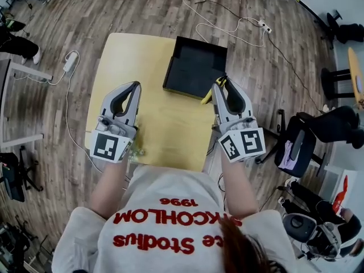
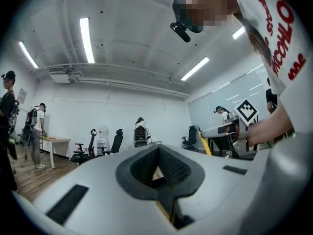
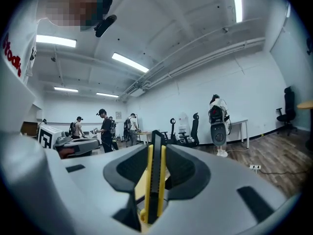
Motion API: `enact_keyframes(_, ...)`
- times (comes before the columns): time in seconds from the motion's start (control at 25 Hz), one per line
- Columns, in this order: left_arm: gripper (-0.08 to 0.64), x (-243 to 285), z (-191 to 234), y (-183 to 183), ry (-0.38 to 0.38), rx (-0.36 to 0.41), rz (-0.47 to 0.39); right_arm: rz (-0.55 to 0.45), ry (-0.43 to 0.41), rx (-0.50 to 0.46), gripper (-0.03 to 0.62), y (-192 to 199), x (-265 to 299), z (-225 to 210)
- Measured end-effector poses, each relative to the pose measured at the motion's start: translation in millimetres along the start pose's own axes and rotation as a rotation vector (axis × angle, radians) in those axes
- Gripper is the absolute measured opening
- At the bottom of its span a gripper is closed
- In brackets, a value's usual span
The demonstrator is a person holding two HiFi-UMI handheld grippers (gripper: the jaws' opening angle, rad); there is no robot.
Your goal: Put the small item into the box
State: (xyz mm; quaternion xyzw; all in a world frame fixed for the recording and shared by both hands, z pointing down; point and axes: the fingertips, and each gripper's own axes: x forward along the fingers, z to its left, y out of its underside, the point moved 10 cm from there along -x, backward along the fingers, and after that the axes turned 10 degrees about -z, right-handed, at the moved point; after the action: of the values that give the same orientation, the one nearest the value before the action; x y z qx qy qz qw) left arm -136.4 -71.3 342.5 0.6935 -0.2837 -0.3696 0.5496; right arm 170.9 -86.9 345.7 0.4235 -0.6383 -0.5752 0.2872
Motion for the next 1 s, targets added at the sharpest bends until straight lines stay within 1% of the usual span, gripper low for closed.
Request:
enact_keyframes(0.12,0.006,10.9,2.3,9.6,-0.01,-0.012,0.012,-0.001,-0.004,0.017,0.118,2.3,16.8,-20.3)
enact_keyframes(0.24,0.006,22.0,6.8,17.6,-0.012,-0.02,0.019,0.001,-0.009,0.011,0.118,5.0,35.9,-37.3)
enact_keyframes(0.44,0.006,35.3,20.2,30.4,-0.022,-0.03,0.022,0.025,-0.024,-0.034,0.118,16.2,71.8,-54.3)
enact_keyframes(0.6,0.006,45.9,26.3,41.1,-0.03,-0.029,0.028,0.062,-0.045,-0.065,0.118,34.2,96.3,-68.2)
enact_keyframes(0.76,0.006,54.6,30.2,54.6,-0.034,-0.041,0.05,0.111,-0.074,-0.128,0.118,57.4,120.5,-82.6)
enact_keyframes(0.84,0.006,56.9,32.5,59.1,-0.036,-0.047,0.056,0.137,-0.099,-0.18,0.118,68.1,133.6,-88.0)
enact_keyframes(0.92,0.006,58.3,33.6,62.4,-0.039,-0.053,0.061,0.187,-0.137,-0.242,0.118,80.9,146.7,-93.0)
enact_keyframes(1.0,0.006,58.8,33.3,65.3,-0.042,-0.058,0.066,0.262,-0.176,-0.284,0.118,96.7,159.1,-98.9)
